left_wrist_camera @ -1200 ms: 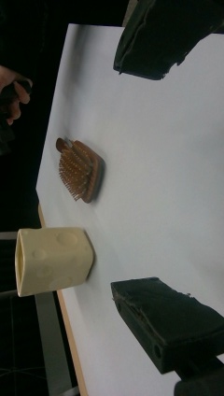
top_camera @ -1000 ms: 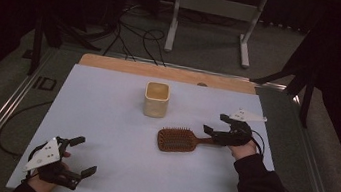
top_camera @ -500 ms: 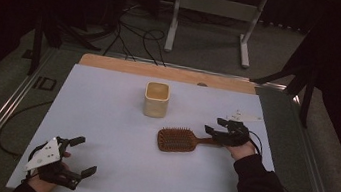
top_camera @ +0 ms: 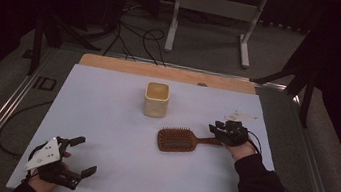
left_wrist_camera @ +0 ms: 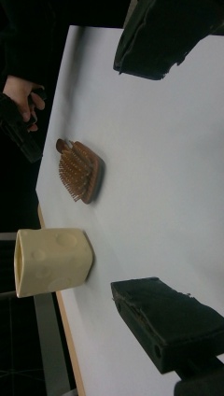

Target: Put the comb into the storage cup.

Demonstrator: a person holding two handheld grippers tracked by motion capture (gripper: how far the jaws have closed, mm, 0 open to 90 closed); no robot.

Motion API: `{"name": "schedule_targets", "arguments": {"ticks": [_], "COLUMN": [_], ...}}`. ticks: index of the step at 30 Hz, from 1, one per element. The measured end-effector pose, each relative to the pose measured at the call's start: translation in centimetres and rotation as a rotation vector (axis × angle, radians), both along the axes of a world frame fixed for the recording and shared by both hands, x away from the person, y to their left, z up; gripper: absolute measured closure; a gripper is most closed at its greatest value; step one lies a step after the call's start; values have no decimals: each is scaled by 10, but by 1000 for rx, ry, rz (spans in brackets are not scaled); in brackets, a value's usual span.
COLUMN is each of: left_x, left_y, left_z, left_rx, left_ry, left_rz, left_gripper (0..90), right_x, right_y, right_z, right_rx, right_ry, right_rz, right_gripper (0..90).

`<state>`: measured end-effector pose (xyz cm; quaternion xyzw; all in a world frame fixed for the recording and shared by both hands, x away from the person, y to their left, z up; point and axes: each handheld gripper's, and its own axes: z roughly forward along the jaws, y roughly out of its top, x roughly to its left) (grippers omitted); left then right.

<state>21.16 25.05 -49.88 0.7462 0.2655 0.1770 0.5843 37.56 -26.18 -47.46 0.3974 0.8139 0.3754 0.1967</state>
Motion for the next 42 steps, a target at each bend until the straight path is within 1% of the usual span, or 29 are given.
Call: {"name": "schedule_targets", "arguments": {"ticks": [1, 2, 3, 4, 5, 9, 11, 16, 18, 19, 20, 24, 31, 36, 38, 42], "left_x": [0, 0, 0, 0, 0, 0, 0, 0, 0, 1, 1, 1, 1, 1, 1, 1], "left_y": [0, 0, 0, 0, 0, 0, 0, 0, 0, 0, 0, 0, 0, 0, 0, 0], "left_z": [0, 0, 0, 0, 0, 0, 0, 0, 0, -1, -1, -1, -1, -1, -1, -1], "left_rx": [0, 0, 0, 0, 1, -2, -2, 1, 0, -1, 1, 1, 0, 1, 0, 0], "left_ry": [-1, -1, 1, 1, 0, 1, 1, 2, 2, 3, 2, 3, 3, 3, 3, 3], "left_rz": [0, 0, -2, -2, -2, -1, -1, -2, -2, -2, -2, -3, -3, -3, -4, -4], "left_gripper": [0, 0, 0, 0, 0, 0, 0, 0, 0, 0, 0, 0, 0, 0, 0, 0], "right_x": [1, 1, 1, 1, 2, 4, 5, 9, 9, 10, 11, 12, 11, 9, 8, 5], "right_y": [-1, -1, -1, -1, -1, -3, -3, -5, -6, -6, -6, -7, -6, -6, -5, -5], "right_z": [-1, -1, -1, -1, -3, -6, -7, -16, -17, -19, -21, -25, -28, -31, -32, -32], "right_rx": [-7, -7, -17, -17, -29, -53, -54, -76, -79, -92, -96, -101, -119, -127, -137, -141], "right_ry": [2, 2, 9, 9, 12, 26, 32, 69, 73, 79, 82, 99, 111, 120, 120, 118], "right_rz": [-6, -6, -13, -13, -18, -28, -32, -30, -32, -27, -29, -25, -21, -7, -6, -5], "right_gripper": [725, 725, 762, 762, 805, 896, 899, 900, 900, 900, 900, 900, 900, 900, 900, 900]}}
